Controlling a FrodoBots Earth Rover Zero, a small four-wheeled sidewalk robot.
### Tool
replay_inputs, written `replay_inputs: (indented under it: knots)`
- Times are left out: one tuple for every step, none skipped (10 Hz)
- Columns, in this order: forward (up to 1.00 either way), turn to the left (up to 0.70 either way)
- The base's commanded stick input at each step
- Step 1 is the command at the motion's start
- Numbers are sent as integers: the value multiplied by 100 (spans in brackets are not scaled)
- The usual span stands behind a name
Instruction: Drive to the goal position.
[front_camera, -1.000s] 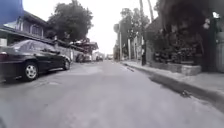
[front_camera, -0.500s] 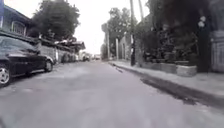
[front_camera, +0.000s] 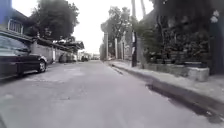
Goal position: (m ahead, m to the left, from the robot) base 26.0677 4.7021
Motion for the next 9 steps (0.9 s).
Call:
replay_inputs:
  knots:
    - [100, 4]
    - [100, 4]
    - [100, 4]
    - [100, 4]
    - [100, 4]
    - [100, 4]
    - [100, 4]
    - [100, 4]
    - [100, 4]
